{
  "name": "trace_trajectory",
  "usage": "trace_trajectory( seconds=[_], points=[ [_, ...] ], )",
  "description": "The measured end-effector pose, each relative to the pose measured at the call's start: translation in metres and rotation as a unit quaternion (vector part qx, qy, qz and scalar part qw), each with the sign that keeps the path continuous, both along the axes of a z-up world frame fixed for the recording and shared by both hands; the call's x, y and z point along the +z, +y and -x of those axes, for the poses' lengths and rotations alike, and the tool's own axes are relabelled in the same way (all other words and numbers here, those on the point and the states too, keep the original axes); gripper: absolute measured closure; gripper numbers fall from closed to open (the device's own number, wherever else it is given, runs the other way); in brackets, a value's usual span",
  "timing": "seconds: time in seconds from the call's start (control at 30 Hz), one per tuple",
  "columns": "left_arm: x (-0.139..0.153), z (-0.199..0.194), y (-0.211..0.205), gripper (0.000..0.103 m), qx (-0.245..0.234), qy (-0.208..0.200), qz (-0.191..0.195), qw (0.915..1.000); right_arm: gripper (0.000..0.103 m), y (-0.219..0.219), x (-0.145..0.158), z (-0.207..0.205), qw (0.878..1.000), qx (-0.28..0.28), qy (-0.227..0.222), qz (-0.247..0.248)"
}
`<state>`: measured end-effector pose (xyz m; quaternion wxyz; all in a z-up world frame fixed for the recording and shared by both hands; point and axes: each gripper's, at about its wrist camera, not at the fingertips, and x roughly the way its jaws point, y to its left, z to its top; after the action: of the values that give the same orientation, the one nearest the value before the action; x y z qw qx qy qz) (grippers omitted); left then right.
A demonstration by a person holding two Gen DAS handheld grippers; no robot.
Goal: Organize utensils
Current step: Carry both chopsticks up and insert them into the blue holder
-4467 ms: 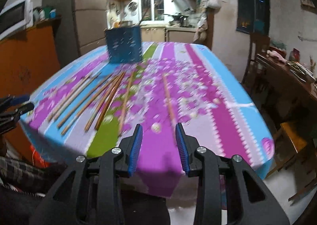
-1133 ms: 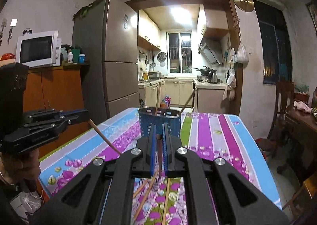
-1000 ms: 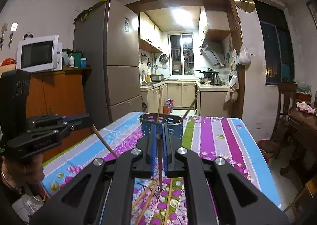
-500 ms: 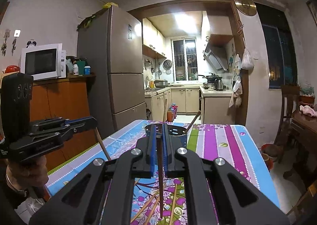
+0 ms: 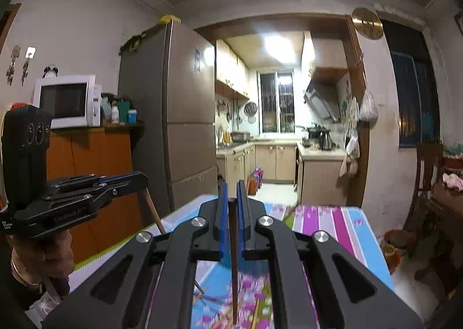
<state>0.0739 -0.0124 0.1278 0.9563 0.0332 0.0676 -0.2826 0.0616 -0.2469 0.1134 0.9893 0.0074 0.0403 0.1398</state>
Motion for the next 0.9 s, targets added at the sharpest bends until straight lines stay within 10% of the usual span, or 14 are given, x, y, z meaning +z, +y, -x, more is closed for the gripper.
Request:
trace_trajectory(
  seconds=[0.47, 0.9],
  points=[
    [0.069, -0.115, -0.028, 0.095, 0.048, -0.089, 0.027, 0.9945, 0.098, 0.002, 0.072, -0.106, 0.997, -0.028, -0.069, -0.005],
    [-0.018, -0.225, -0.036, 0.095, 0.047, 0.049, 0.0, 0.9977, 0.098, -0.022, -0.012, -0.21, 0.995, -0.046, 0.04, -0.076]
  ],
)
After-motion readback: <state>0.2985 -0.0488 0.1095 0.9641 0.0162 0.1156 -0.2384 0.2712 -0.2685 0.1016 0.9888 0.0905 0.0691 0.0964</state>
